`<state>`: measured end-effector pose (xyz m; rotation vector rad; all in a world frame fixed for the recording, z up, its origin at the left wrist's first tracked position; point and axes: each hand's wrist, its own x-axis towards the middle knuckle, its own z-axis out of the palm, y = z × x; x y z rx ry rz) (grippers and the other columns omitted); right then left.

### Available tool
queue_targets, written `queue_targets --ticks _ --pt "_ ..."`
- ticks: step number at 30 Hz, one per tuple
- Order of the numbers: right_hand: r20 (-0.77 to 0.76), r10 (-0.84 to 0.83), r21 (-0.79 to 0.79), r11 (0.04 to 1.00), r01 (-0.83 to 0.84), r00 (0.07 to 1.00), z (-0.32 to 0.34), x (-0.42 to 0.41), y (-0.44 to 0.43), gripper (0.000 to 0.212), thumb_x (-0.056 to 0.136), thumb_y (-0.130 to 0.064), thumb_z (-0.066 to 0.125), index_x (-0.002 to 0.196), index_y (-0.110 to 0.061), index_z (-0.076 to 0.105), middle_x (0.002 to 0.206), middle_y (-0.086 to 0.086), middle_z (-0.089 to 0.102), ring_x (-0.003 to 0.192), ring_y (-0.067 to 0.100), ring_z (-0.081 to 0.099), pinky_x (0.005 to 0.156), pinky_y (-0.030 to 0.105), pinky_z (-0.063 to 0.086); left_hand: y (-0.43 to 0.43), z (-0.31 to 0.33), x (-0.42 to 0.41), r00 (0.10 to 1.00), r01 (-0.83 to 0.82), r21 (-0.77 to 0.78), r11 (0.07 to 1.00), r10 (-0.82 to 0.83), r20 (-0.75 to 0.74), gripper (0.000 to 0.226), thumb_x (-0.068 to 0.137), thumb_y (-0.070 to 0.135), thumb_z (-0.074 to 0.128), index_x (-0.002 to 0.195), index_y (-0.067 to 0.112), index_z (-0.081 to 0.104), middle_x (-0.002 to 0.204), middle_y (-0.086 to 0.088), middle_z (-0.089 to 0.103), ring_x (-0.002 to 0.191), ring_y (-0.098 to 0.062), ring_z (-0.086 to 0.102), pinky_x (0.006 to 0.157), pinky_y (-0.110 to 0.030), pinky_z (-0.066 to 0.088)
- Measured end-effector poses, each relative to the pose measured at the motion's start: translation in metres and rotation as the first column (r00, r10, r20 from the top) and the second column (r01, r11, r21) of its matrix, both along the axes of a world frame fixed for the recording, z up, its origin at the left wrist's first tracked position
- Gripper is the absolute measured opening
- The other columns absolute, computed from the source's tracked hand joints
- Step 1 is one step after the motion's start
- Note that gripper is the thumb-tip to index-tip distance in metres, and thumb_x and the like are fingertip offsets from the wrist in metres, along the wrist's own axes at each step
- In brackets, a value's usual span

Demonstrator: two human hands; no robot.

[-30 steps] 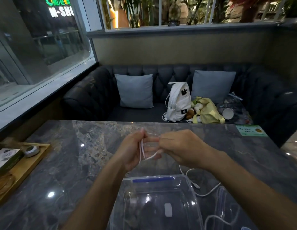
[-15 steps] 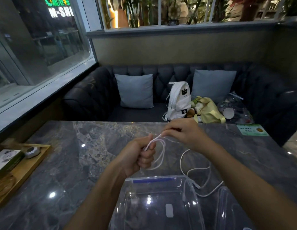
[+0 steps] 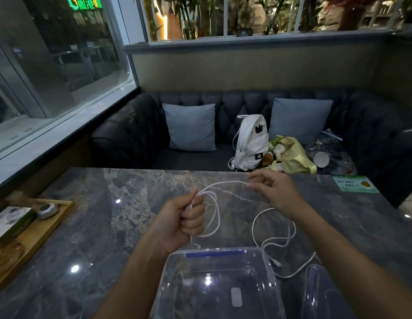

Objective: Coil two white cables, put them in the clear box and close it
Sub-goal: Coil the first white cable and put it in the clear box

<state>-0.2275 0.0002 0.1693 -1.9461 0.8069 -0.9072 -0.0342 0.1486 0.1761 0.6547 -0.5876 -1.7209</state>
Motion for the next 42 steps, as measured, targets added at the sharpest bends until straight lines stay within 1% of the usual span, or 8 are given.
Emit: queue_targets --ticks 9,13,16,23,28,32,39,42 --pt "0.005 -0.040 -0.051 0.998 0.040 0.999 -0.019 -0.014 0.000 0.024 0.079 -0.001 0.066 0.076 -0.025 0.066 0.060 -0.001 0.060 0.052 0.001 0.054 0.053 0.009 0.041 0.007 0.002 0.028 0.873 -0.124 -0.090 0.988 0.066 -0.483 0.031 0.093 0.016 0.039 0.072 0.000 0.054 0.049 0.011 0.008 0.041 -0.004 0.005 0.041 -0.019 0.005" --pt "-0.192 -0.197 -0.409 0.906 0.104 0.961 -0.011 -0.015 0.009 0.041 0.072 -0.021 0.077 0.111 -0.023 0.065 0.063 -0.013 0.063 0.049 -0.005 0.051 0.052 0.013 0.038 0.007 0.005 0.032 0.908 -0.368 0.053 0.928 0.371 -0.194 0.028 0.077 0.020 0.053 0.050 0.016 0.045 0.045 0.008 0.007 0.036 -0.008 0.003 0.038 -0.018 -0.004" --pt "-0.428 -0.376 -0.656 0.755 0.004 0.822 -0.003 -0.004 0.014 0.049 0.077 -0.032 0.070 0.123 -0.025 0.055 0.103 -0.001 0.067 0.091 0.015 0.061 0.079 0.036 0.035 0.002 0.006 0.023 0.915 -0.391 0.103 0.915 0.399 -0.067 0.038 0.081 0.024 0.043 0.044 0.019 0.040 0.045 0.008 0.006 0.036 -0.007 0.003 0.035 -0.017 0.000" --pt "-0.264 0.217 -0.445 0.837 -0.319 0.940 0.022 0.045 0.044 0.037 0.088 -0.014 0.059 0.125 -0.011 0.054 0.125 0.006 0.061 0.116 0.013 0.054 0.100 0.030 0.034 -0.007 0.017 -0.002 0.931 -0.183 0.182 0.966 0.110 0.349 0.047 0.090 0.026 0.040 0.043 0.022 0.037 0.032 0.010 0.023 0.025 -0.003 0.015 0.032 -0.013 0.008" --pt "0.101 0.376 -0.010 0.926 -0.377 0.921 0.026 0.048 0.050 0.013 0.086 -0.007 0.060 0.093 -0.012 0.069 0.057 -0.015 0.059 0.048 0.000 0.047 0.048 0.010 0.038 0.001 0.031 0.004 0.951 -0.084 0.129 0.988 0.041 0.305 0.040 0.082 0.028 0.043 0.043 0.021 0.042 0.034 0.010 0.019 0.030 -0.005 0.009 0.033 -0.016 0.007" --pt "0.149 0.161 0.210 0.959 -0.190 0.976 0.011 0.032 0.035 0.016 0.085 -0.008 0.061 0.093 -0.016 0.072 0.045 -0.017 0.055 0.041 -0.001 0.042 0.039 0.010 0.032 0.016 0.040 0.021 0.996 -0.040 0.007 0.999 0.039 0.075 0.033 0.068 0.024 0.073 0.050 0.018 0.046 0.042 0.008 0.014 0.033 -0.007 0.009 0.032 -0.016 0.010" --pt "-0.111 0.036 -0.326 0.943 -0.070 0.993 -0.008 0.011 0.035 0.042 0.082 0.009 0.055 0.117 -0.016 0.057 0.083 0.003 0.069 0.070 0.010 0.062 0.067 0.019 0.045 0.018 0.035 0.036 0.900 -0.075 -0.135 0.988 0.009 -0.436 0.031 0.093 0.016 0.043 0.067 0.001 0.052 0.048 0.012 0.008 0.039 -0.003 0.005 0.040 -0.018 0.006" --pt "-0.252 -0.098 -0.660 0.745 -0.097 0.963 -0.008 0.005 0.042 0.041 0.067 0.004 0.064 0.103 -0.016 0.071 0.072 0.006 0.071 0.053 0.019 0.064 0.043 0.022 0.045 0.015 0.038 0.033 0.915 -0.314 -0.049 0.948 0.288 -0.283 0.029 0.084 0.021 0.050 0.057 0.013 0.049 0.046 0.010 0.008 0.036 -0.007 0.005 0.035 -0.019 0.007"
